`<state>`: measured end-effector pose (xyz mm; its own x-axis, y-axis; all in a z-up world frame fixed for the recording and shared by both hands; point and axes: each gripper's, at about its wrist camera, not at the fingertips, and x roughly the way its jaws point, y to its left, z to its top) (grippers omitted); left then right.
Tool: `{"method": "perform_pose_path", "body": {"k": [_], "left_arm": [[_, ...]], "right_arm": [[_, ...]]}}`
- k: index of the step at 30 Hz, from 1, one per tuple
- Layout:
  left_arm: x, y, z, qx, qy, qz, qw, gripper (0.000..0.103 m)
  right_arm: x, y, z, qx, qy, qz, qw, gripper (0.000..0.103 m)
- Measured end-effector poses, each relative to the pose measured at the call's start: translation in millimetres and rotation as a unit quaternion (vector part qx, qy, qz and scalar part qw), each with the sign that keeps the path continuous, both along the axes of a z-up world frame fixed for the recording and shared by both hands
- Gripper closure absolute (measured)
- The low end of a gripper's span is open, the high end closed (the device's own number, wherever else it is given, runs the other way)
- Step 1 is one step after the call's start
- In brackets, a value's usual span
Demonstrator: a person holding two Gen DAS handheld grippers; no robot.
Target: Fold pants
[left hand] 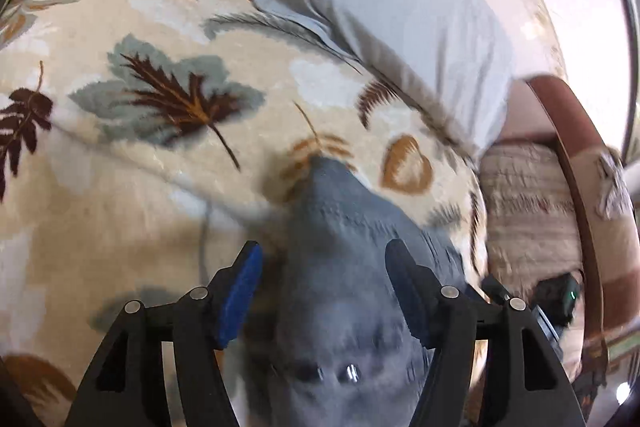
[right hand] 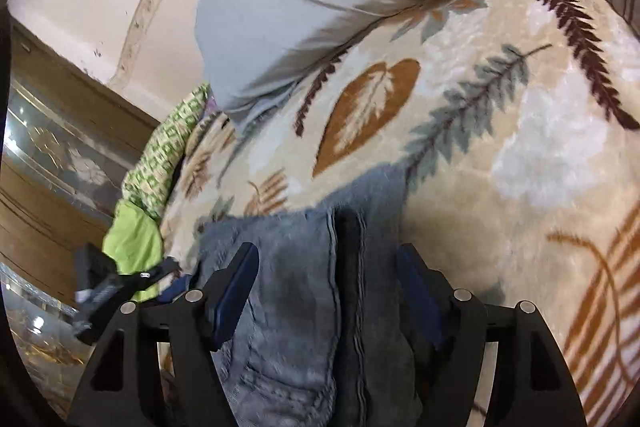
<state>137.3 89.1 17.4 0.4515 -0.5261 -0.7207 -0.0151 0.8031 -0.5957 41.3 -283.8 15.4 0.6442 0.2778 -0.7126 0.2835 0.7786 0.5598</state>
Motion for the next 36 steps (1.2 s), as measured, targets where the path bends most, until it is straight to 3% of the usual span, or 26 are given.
{"method": "perform_pose_path", "body": {"k": [3,5,7,10,12,15,18,19,20,22,23,29,31,33,35,36], "left_arm": [[-18,-4,-1,0.040,0.007,-0.012,0.9991,0.041],[-19,-16,-6,0.061,0.014,-0.022,0.9978,0.042],[-19,-27,-10,0.079,0.020,-0.027,0.9963,0.043],[-18,-36,-7,0.081,0.019,-0.033,0.9960,0.044],[-14,-40,-8,0.084,0.017,-0.031,0.9959,0.044],[-12,-43,-10,0.079,0.017,-0.031,0.9962,0.045],[-11,-45,-12,0.085,0.012,-0.033,0.9958,0.045],[-11,-45,-12,0.085,0.011,-0.034,0.9957,0.045],[-11,-44,-12,0.083,0.013,-0.034,0.9959,0.045],[-9,-42,-15,0.078,0.017,-0.035,0.9962,0.045],[-8,-43,-16,0.073,0.020,-0.036,0.9965,0.045],[-7,-48,-14,0.082,0.011,-0.036,0.9959,0.044],[-6,-50,-16,0.088,0.012,-0.038,0.9953,0.044],[-4,-53,-20,0.086,0.017,-0.044,0.9952,0.044],[-5,-55,-20,0.093,0.015,-0.046,0.9945,0.044],[-5,-56,-19,0.097,0.012,-0.044,0.9942,0.044]], "right_arm": [[-6,12,11,-0.039,-0.009,-0.006,0.999,0.046],[-5,26,24,-0.062,-0.029,0.017,0.997,0.049],[3,36,28,-0.103,-0.012,0.025,0.994,0.050],[0,22,29,-0.085,-0.001,-0.017,0.996,0.054],[-11,18,52,-0.108,-0.046,-0.038,0.992,0.054],[-5,19,60,-0.087,-0.062,0.003,0.994,0.055],[17,21,35,-0.081,-0.016,0.025,0.996,0.057],[25,20,22,-0.084,0.008,0.025,0.996,0.063],[30,20,9,-0.077,0.027,0.023,0.996,0.080],[35,24,-6,-0.064,0.047,0.040,0.996,0.092],[35,27,-8,-0.085,0.054,0.038,0.994,0.096],[27,30,37,-0.141,-0.016,0.009,0.990,0.099],[39,27,27,-0.151,-0.001,0.007,0.989,0.099],[52,22,-4,-0.159,0.043,0.007,0.986,0.099],[56,17,-23,-0.135,0.070,0.015,0.988,0.098],[52,15,-19,-0.126,0.059,0.007,0.990,0.095]]}}
